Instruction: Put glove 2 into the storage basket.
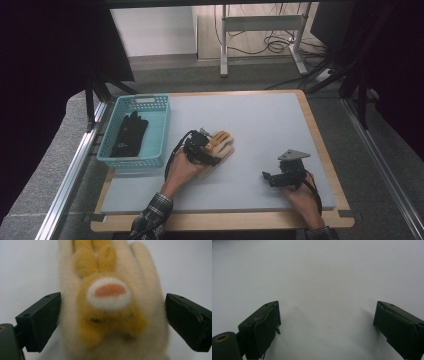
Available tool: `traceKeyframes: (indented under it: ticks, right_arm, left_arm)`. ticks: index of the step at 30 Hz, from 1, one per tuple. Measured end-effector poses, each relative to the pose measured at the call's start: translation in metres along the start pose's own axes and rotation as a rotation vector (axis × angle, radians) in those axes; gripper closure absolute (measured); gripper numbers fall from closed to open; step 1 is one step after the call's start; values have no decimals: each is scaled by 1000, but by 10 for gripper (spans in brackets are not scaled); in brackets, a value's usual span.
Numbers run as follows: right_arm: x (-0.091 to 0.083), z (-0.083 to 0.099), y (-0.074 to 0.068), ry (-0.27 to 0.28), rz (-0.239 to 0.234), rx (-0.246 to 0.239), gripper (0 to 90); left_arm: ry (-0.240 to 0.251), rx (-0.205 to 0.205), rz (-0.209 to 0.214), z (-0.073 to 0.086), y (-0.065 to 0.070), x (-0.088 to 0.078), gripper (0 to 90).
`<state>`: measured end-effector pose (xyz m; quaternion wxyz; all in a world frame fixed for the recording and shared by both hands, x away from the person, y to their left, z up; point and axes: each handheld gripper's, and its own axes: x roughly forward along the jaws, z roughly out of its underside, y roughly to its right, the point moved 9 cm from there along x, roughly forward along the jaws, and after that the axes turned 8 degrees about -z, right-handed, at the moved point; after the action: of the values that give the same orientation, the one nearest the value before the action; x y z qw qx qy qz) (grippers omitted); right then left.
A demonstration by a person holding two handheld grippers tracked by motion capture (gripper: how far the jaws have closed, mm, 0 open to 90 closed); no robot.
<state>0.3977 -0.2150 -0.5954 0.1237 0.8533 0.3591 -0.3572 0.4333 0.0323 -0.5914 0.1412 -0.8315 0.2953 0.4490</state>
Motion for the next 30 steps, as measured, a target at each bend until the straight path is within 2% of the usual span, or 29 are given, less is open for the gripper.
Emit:
traceKeyframes:
  ticks: [2, 5, 6, 7, 8, 11, 14, 17, 22, 27, 30]
  right_arm:
    - [0, 0, 0, 0, 0, 0, 67]
    - [0, 0, 0, 0, 0, 0, 67]
    - [0, 0, 0, 0, 1, 0, 67]
    - [0, 0, 0, 0, 1, 0, 67]
    - [0, 0, 0, 0, 0, 0, 67]
    - [0, 0, 0, 0, 1, 0, 67]
    - [0, 0, 0, 0, 1, 0, 67]
    - [0, 0, 0, 0, 2, -1, 67]
    - [0, 0, 0, -1, 2, 2, 67]
    - [0, 0, 0, -1, 2, 2, 67]
    - [0, 0, 0, 0, 1, 2, 67]
  left_arm:
    - [-13, -1, 9, 1, 2, 7, 52]
    - [-11, 5, -15, 2, 4, 9, 69]
    - [-17, 34, -50, 4, 6, 9, 78]
    - [-17, 34, -50, 4, 6, 9, 88]
    - [-18, 65, -87, 5, 9, 9, 109]
    - [-10, 77, -85, 5, 13, 6, 200]
    - [-7, 87, -76, 5, 19, 2, 372]
    - [-17, 88, -71, 4, 21, 1, 479]
    - [-26, 82, -43, 3, 21, -1, 547]
    - [-16, 80, -38, -1, 19, -6, 551]
    - [3, 78, -41, -9, 17, -15, 550]
